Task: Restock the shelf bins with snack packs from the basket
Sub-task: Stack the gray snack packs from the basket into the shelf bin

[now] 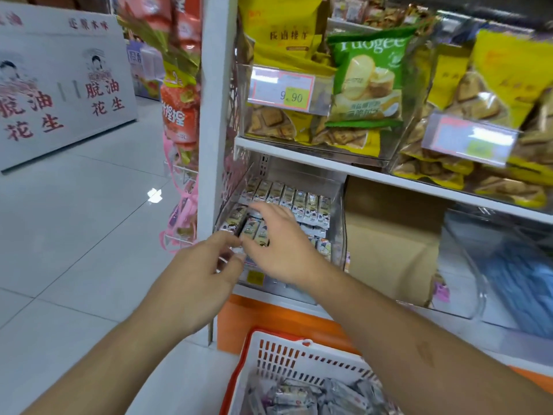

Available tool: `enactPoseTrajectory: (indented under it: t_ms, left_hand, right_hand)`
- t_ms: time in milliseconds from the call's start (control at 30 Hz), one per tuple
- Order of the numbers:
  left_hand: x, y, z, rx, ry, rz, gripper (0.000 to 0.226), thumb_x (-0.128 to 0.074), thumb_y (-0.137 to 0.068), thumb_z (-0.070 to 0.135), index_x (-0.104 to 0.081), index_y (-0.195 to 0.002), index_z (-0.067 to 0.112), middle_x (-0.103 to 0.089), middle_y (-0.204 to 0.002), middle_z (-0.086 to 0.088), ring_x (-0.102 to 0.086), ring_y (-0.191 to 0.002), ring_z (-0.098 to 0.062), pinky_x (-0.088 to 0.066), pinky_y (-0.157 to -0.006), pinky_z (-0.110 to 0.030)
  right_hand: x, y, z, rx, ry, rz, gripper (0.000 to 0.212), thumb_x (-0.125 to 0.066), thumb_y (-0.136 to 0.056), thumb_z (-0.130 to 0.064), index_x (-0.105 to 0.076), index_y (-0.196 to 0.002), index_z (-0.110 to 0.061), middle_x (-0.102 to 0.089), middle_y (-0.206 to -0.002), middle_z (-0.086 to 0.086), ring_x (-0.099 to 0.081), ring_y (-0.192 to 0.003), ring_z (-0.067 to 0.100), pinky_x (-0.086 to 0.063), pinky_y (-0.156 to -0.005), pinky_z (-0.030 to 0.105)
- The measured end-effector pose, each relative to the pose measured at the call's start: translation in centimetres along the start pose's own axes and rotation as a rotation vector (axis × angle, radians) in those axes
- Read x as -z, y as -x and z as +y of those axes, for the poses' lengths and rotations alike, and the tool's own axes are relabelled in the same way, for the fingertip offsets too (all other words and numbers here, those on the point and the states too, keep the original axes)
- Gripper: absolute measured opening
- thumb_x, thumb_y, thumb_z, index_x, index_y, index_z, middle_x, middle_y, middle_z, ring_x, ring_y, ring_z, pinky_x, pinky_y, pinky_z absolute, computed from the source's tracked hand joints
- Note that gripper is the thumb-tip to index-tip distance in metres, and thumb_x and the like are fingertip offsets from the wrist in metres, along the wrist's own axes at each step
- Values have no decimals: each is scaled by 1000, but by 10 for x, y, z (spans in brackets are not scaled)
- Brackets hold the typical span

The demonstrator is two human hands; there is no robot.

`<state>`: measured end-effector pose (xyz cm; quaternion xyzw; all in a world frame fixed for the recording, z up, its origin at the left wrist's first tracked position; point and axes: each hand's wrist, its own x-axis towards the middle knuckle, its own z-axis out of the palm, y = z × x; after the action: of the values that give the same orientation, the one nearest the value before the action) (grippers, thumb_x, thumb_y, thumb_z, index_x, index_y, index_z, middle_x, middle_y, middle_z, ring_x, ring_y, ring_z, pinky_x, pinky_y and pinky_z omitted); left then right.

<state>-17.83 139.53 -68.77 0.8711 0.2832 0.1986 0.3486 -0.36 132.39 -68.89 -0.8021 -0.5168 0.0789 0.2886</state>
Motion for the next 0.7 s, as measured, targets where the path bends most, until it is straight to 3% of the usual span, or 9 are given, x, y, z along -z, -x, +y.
enactPoseTrajectory:
  t_ms: [67, 133, 267, 367, 467, 500, 600, 700]
  left_hand:
    - [-6, 9, 5, -16, -11, -36, 10, -52, -101, 41, -61, -105, 41, -69, -88, 19, -64, -85, 0, -51, -76, -22]
    - [-19, 16, 6, -30, -56, -57, 15, -50, -100, 44, -61, -94, 37, -69, -77, 12, -63, -74, -4, -54, -74, -34]
    - [-69, 30, -5, -11, -84, -130, 16, -50, -101, 43, -59, -91, 33, -68, -75, 10, -62, -72, -4, -55, -74, -38]
    - [-122, 48, -27, 8, -151, -275, 13, -49, -102, 40, -55, -111, 33, -68, -110, 7, -66, -100, -15, -53, -88, -39]
    - [-164, 74, -62, 99, -278, -391, 55, -46, -103, 40, -35, -152, 17, -47, -146, -9, -53, -130, -32, -46, -105, -42]
    - [-175, 84, -73, 133, -285, -401, 67, -44, -102, 43, -24, -159, 14, -39, -153, -11, -47, -137, -34, -43, -110, -43]
    - [-200, 115, -100, 222, -282, -465, 80, -41, -105, 49, -2, -164, 11, -5, -171, -11, -19, -154, -36, -22, -123, -46]
    - [-216, 130, -115, 245, -304, -475, 87, -40, -104, 57, 8, -164, 17, 19, -171, 0, -2, -156, -34, -14, -126, -50]
  right_hand:
    - [8, 31, 1, 23, -13, 36, 54, -62, -102, -39, -44, -152, -27, -46, -151, -9, -34, -143, 10, -34, -119, 33]
    - [15, 66, 6, 34, -36, 66, 44, -62, -102, -34, -51, -144, -26, -51, -141, -10, -42, -134, 6, -37, -113, 26]
    - [12, 136, 33, -50, -45, 26, 27, -60, -102, -33, -57, -129, -29, -53, -126, -16, -49, -121, 1, -40, -104, 20]
    - [-7, 185, 68, -162, -62, -59, 16, -59, -103, -34, -56, -119, -34, -53, -119, -18, -50, -112, 0, -41, -94, 18]
    - [-42, 230, 103, -298, -65, -193, 12, -58, -105, -30, -55, -117, -33, -54, -116, -11, -51, -103, 5, -37, -85, 10]
    - [-55, 242, 113, -335, -52, -240, 12, -57, -105, -29, -57, -117, -30, -55, -115, -9, -53, -101, 8, -41, -87, 12]
    - [-98, 274, 141, -427, -73, -388, 16, -56, -101, -32, -60, -115, -28, -61, -115, -6, -61, -103, 15, -53, -97, 40]
    - [-128, 295, 154, -479, -76, -560, 18, -55, -104, -32, -62, -118, -23, -64, -118, -1, -63, -105, 20, -55, -91, 42]
